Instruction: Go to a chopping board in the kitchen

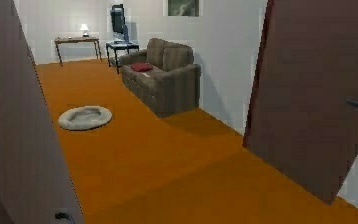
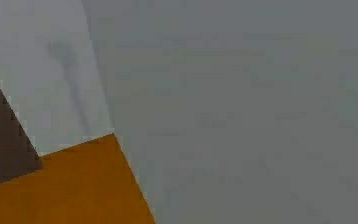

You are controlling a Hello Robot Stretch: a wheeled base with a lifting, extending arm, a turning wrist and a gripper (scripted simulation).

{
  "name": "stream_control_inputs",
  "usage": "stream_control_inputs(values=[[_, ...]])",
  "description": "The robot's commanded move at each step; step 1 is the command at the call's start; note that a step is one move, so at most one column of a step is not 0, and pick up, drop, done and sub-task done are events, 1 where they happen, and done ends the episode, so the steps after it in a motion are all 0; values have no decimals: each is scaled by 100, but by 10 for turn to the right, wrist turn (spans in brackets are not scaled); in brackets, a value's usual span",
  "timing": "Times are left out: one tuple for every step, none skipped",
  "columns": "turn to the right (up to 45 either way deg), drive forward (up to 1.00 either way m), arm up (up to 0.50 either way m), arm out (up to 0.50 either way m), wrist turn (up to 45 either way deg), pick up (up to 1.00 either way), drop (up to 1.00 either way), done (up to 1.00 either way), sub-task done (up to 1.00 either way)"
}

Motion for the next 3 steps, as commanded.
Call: stream_control_inputs(values=[[-450, 0, 0, 0, 0, 0, 0, 0, 0], [450, 0, 0, 0, 0, 0, 0, 0, 0], [390, 0, 0, 0, 0, 0, 0, 0, 0]])
